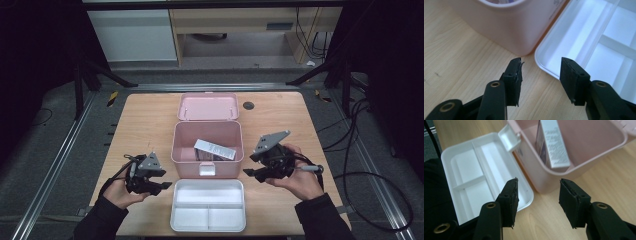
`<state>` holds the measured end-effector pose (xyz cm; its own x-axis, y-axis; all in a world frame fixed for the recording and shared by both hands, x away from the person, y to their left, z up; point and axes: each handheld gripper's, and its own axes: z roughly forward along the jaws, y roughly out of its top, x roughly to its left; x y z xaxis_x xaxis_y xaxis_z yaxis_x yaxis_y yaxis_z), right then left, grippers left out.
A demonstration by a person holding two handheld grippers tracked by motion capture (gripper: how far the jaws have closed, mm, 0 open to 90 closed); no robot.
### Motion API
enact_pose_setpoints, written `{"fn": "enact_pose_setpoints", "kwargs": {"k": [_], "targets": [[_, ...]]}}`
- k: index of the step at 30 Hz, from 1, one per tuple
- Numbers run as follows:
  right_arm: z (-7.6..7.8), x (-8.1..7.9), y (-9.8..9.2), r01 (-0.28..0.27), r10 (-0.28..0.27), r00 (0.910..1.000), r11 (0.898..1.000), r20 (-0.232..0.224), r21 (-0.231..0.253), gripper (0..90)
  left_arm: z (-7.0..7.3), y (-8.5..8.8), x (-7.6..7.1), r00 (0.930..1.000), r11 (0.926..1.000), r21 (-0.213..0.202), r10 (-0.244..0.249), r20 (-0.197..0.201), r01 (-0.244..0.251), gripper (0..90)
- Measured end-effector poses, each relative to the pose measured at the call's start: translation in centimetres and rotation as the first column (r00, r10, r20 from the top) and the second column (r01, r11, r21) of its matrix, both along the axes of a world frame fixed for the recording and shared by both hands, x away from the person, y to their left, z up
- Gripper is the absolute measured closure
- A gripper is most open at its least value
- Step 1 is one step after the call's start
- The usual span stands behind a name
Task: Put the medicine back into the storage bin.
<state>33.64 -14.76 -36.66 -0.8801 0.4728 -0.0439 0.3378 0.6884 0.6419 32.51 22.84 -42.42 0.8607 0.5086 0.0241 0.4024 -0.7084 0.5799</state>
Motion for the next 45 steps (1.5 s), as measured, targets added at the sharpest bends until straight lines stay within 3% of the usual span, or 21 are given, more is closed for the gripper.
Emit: {"fn": "enact_pose_setpoints", "kwargs": {"k": [5, 10, 15, 20, 21, 22, 23, 24, 25, 26, 27, 29, 30, 31, 33, 34, 36, 37, 39, 43, 45], "targets": [[-3.0, -0.9, -0.2, -0.022, 0.022, 0.9993, 0.999, -0.029, -0.024, 51.5, -0.4, -1.6, -0.7, 0.9958, 0.9952, 0.038, -0.089, -0.022, 0.09, 49.1], [-4.7, -1.4, 0.1, -0.054, 0.051, 0.9974, 0.997, -0.051, -0.046, 51.8, -0.5, -2.4, -1.1, 0.9905, 0.9898, 0.047, -0.133, -0.035, 0.134, 51.4], [-6.8, -1.8, 1.2, -0.111, 0.103, 0.99, 0.99, -0.096, -0.084, 55.5, -1.1, -3.7, -1.6, 0.9768, 0.9753, 0.077, -0.202, -0.071, 0.207, 52.4], [-7.6, -2.0, 2.6, -0.163, 0.151, 0.9825, 0.98, -0.109, -0.111, 58.6, -1.7, -4.2, -1.7, 0.9698, 0.9653, 0.115, -0.224, -0.096, 0.235, 56.5], [-7.9, -2.1, 3.1, -0.184, 0.168, 0.9785, 0.974, -0.119, -0.135, 61.4, -2.0, -4.4, -1.7, 0.9672, 0.9613, 0.13, -0.23, -0.107, 0.243, 57.2], [-7.9, -2.1, 3.1, -0.184, 0.168, 0.9785, 0.974, -0.119, -0.135, 61.4, -2.0, -4.4, -1.7, 0.9672, 0.9613, 0.13, -0.23, -0.107, 0.243, 57.8], [-8.2, -2.0, 3.7, -0.208, 0.189, 0.9734, 0.966, -0.129, -0.153, 64.4, -2.3, -4.6, -1.7, 0.9635, 0.9553, 0.147, -0.24, -0.119, 0.256, 58.6], [-8.2, -2.0, 3.7, -0.208, 0.189, 0.9734, 0.966, -0.129, -0.153, 64.4, -2.3, -4.6, -1.7, 0.9635, 0.9553, 0.147, -0.24, -0.119, 0.256, 59.1], [-8.6, -2.0, 4.2, -0.227, 0.201, 0.9677, 0.957, -0.152, -0.18, 67.7, -2.7, -4.8, -1.8, 0.9605, 0.9499, 0.164, -0.247, -0.128, 0.266, 59.6], [-8.8, -2.0, 4.5, -0.24, 0.211, 0.9645, 0.952, -0.16, -0.192, 68.7, -2.7, -4.8, -1.8, 0.9605, 0.9499, 0.164, -0.247, -0.128, 0.266, 60.4], [-8.8, -2.0, 4.5, -0.24, 0.211, 0.9645, 0.952, -0.16, -0.192, 68.7, -2.8, -4.9, -1.8, 0.9591, 0.9473, 0.171, -0.25, -0.133, 0.271, 60.4], [-9.3, -2.0, 5.3, -0.263, 0.224, 0.9573, 0.938, -0.183, -0.226, 72.7, -3.3, -5.2, -1.7, 0.9533, 0.9353, 0.199, -0.269, -0.138, 0.293, 64.3], [-9.3, -2.0, 5.3, -0.263, 0.224, 0.9573, 0.938, -0.183, -0.226, 72.7, -3.3, -5.2, -1.7, 0.9533, 0.9353, 0.199, -0.269, -0.138, 0.293, 65.0], [-9.6, -2.0, 5.7, -0.284, 0.239, 0.9506, 0.927, -0.198, -0.244, 75.4, -3.6, -5.5, -1.7, 0.9492, 0.9252, 0.224, -0.279, -0.146, 0.306, 65.4], [-9.7, -2.1, 5.8, -0.284, 0.236, 0.9497, 0.925, -0.206, -0.251, 75.9, -3.8, -5.6, -1.7, 0.948, 0.9212, 0.236, -0.28, -0.151, 0.31, 66.4], [-9.9, -2.1, 6.0, -0.296, 0.242, 0.9462, 0.916, -0.215, -0.271, 76.6, -4.1, -5.7, -1.5, 0.9431, 0.9136, 0.245, -0.293, -0.158, 0.325, 67.7], [-10.0, -2.1, 6.1, -0.292, 0.236, 0.9476, 0.915, -0.215, -0.28, 76.9, -4.2, -5.8, -1.5, 0.9413, 0.9107, 0.248, -0.298, -0.159, 0.33, 69.6], [-10.4, -2.0, 6.3, -0.299, 0.237, 0.945, 0.906, -0.225, -0.3, 78.1, -4.3, -5.9, -1.4, 0.9385, 0.9057, 0.256, -0.303, -0.164, 0.338, 70.4], [-10.7, -2.0, 6.4, -0.305, 0.241, 0.9436, 0.898, -0.227, -0.316, 79.2, -4.3, -5.9, -1.3, 0.9353, 0.8997, 0.265, -0.312, -0.167, 0.347, 72.2], [-11.0, -1.8, 6.6, -0.311, 0.24, 0.9407, 0.892, -0.24, -0.328, 81.4, -4.5, -6.1, -1.1, 0.9317, 0.8939, 0.272, -0.317, -0.177, 0.356, 74.8], [-11.1, -1.8, 6.7, -0.312, 0.241, 0.9407, 0.891, -0.239, -0.33, 82.0, -4.6, -6.2, -1.0, 0.9275, 0.8865, 0.281, -0.326, -0.182, 0.367, 75.4]]}}
